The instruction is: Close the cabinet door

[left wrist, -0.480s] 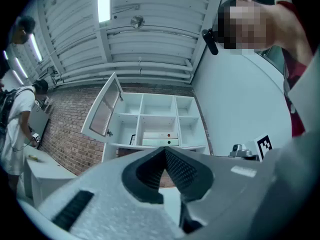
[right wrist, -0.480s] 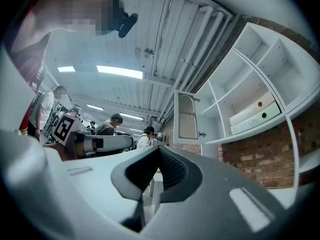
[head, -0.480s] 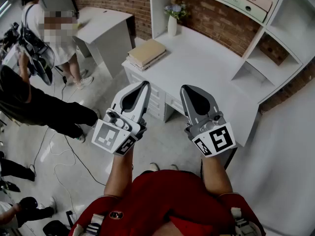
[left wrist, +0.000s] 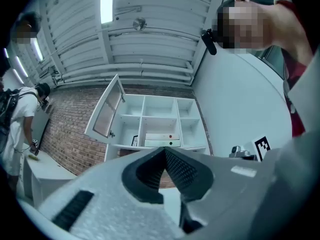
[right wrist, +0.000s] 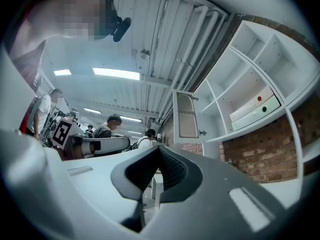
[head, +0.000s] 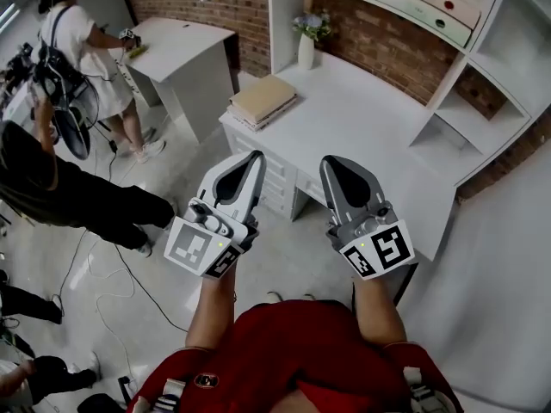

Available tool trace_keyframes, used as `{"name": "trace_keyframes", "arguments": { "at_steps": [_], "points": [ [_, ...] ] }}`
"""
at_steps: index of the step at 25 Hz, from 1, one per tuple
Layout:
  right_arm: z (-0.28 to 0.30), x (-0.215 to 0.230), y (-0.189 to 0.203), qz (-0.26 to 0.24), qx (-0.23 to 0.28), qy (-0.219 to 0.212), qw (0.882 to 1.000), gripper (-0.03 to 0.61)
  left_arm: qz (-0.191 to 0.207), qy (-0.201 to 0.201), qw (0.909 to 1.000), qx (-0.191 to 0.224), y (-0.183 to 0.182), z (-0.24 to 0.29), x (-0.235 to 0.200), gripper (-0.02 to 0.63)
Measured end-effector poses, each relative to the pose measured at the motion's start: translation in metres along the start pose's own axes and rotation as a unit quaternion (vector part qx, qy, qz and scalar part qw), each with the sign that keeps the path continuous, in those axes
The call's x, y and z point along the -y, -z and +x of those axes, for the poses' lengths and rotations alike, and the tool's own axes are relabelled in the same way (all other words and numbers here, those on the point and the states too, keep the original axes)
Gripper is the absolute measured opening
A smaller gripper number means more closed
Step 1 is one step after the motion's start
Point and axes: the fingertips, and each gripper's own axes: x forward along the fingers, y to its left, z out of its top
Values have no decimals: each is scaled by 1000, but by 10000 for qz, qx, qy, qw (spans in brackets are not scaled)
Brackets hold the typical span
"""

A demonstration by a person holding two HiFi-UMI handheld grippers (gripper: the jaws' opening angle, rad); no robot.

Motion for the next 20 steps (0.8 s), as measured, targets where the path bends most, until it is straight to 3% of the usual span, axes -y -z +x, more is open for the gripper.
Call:
{"name": "trace_keyframes", "arguments": {
  "at_steps": [11,20],
  "points": [
    [27,-33,23,-108,-211,-17,9997,13,-126,-123,9998,104,3,-34,-42,0],
    [76,-1,35,-247,-148,-143,9995,14,-34,-244,9997,-12,17,-6,-92,0]
  ]
}}
